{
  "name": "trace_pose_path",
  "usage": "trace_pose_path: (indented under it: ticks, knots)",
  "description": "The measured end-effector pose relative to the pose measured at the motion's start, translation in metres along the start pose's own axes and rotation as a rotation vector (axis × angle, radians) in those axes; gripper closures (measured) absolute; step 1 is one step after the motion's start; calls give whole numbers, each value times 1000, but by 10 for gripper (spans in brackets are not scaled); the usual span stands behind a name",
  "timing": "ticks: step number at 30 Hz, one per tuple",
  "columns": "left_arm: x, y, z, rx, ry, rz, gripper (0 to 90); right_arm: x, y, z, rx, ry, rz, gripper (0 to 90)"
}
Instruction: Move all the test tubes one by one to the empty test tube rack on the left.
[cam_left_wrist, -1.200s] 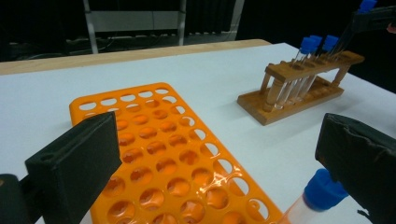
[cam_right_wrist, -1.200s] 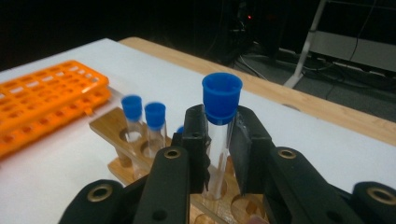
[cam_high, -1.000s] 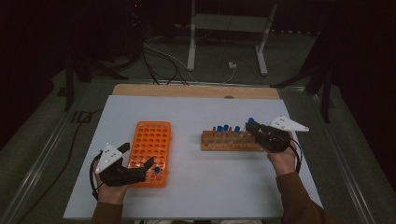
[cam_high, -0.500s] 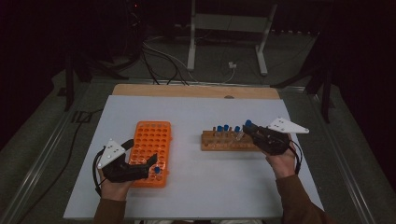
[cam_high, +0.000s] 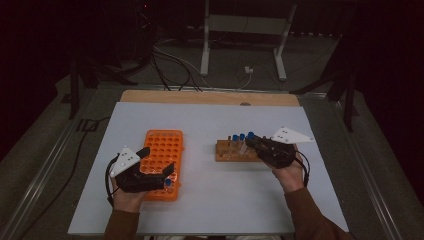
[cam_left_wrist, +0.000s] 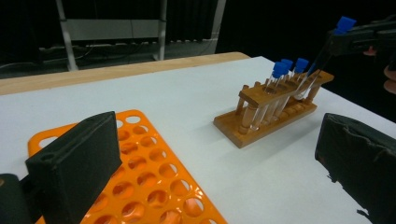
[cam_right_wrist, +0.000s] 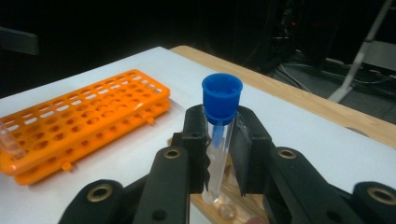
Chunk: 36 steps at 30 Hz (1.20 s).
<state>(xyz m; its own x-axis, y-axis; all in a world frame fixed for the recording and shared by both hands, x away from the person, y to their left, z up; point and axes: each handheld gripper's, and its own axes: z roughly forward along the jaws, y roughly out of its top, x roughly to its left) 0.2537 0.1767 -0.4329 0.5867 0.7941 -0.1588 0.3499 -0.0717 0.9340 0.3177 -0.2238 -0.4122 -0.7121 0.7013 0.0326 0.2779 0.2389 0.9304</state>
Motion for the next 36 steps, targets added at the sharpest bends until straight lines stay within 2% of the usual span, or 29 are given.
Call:
trace_pose_path:
  ticks: [5, 10, 14, 21, 27, 31, 36]
  knots:
    - [-2, 1, 5, 3, -8, 3, 10, 9, 3, 8, 3, 29, -5, 768]
    - [-4, 2, 9, 10, -38, 18, 62, 18, 6, 16, 13, 53, -18, 768]
    - [-4, 5, 12, 14, -46, 21, 78, 25, 8, 23, 18, 73, -22, 768]
    - [-8, 9, 20, 23, -64, 45, 169, 39, 16, 37, 25, 108, -33, 768]
    - [-5, 13, 26, 20, -102, 37, 250, 51, 23, 51, 25, 139, -37, 768]
    - [-4, 13, 28, 23, -103, 36, 260, 60, 26, 60, 27, 161, -37, 768]
    - [-5, 11, 31, 40, -86, 72, 335, 72, 30, 70, 30, 182, -44, 768]
